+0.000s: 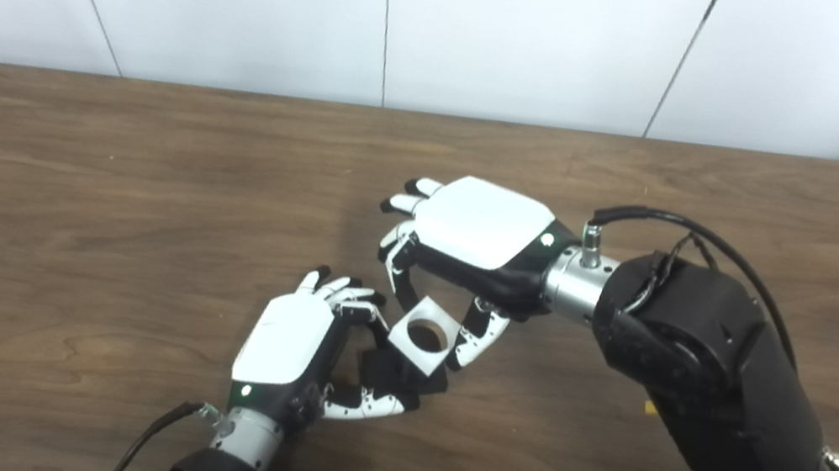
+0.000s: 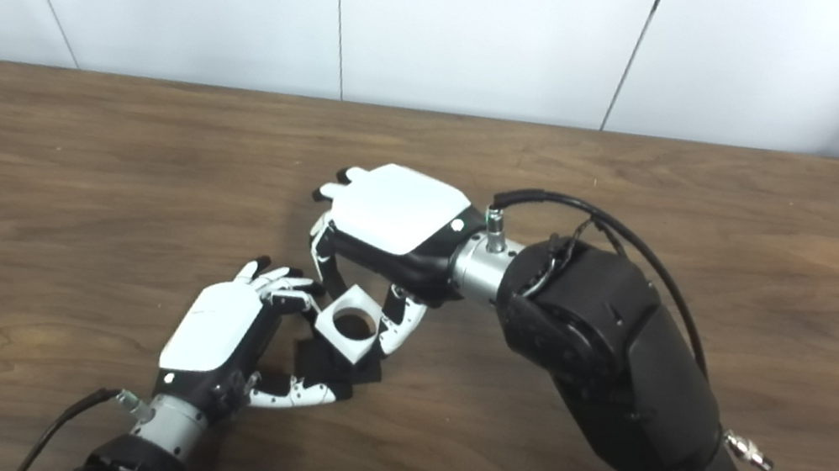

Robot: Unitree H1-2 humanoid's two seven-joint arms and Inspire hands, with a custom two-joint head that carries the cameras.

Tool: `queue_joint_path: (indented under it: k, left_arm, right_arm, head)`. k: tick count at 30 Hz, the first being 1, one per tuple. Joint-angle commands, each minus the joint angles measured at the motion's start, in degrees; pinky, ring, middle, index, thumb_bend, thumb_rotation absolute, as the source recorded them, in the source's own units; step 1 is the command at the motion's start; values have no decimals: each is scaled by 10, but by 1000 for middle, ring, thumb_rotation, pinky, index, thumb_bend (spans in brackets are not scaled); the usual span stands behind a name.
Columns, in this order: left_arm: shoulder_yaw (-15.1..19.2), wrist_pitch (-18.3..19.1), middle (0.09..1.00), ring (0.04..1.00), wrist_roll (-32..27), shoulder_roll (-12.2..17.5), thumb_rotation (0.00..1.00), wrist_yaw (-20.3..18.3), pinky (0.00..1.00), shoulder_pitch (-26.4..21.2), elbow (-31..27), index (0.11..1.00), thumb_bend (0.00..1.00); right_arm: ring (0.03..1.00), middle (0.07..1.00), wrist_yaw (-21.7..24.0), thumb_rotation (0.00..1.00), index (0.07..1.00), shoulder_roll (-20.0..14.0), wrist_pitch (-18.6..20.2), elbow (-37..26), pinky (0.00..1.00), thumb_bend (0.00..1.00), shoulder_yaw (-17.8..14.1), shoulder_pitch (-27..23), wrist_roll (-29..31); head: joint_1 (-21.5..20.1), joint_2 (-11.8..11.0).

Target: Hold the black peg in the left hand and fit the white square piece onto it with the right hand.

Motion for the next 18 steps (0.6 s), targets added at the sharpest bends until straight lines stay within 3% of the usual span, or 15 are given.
queue_joint_path:
  k: [1, 18]
  left_arm:
    - [-11, 0, 783, 877, 9, 0, 53, -13, 1000, 2, 17, 487, 520]
    - [-10, 6, 788, 882, 6, 1, 54, -21, 1000, 1, 14, 487, 520]
  right_arm:
    - [954, 794, -25, 133, 485, 5, -11, -6, 1000, 524, -7, -17, -3]
    - [947, 792, -21, 135, 484, 12, -13, -4, 1000, 524, -5, -14, -12]
  head:
    - [1, 0]
    - [-4, 1]
